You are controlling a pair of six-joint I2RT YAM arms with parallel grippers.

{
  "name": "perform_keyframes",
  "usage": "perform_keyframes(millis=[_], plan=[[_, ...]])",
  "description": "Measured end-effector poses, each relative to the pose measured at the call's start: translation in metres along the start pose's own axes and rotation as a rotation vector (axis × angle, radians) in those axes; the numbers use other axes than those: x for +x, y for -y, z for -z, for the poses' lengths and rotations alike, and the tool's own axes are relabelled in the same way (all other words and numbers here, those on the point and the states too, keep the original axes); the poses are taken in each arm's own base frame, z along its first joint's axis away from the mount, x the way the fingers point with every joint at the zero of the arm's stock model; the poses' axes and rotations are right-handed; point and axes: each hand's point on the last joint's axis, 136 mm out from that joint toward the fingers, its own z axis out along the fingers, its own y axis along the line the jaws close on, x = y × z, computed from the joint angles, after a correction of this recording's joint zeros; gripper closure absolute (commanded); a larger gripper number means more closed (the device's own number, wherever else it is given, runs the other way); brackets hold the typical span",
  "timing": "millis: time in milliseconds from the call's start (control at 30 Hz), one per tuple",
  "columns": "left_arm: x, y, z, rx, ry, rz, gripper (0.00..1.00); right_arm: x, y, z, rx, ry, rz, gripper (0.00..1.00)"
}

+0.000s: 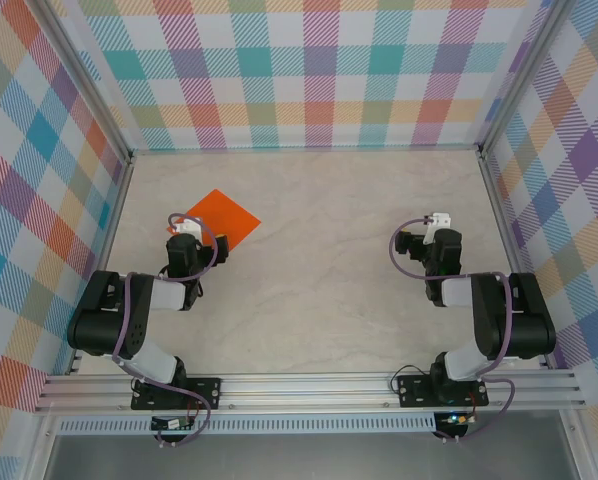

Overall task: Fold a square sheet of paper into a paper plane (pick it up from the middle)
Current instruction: Move the square sheet of paper to the center of the table.

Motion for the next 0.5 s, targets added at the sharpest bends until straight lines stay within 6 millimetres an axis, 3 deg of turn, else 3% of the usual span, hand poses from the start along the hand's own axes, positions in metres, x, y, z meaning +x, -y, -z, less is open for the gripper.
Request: perform_keyframes(millis=[500], plan=[[0.0004,0.0043,0.0,0.03,-0.003,0.0,0.0,0.0001,0.0,0.0,0.0,0.0,0.0,0.0]])
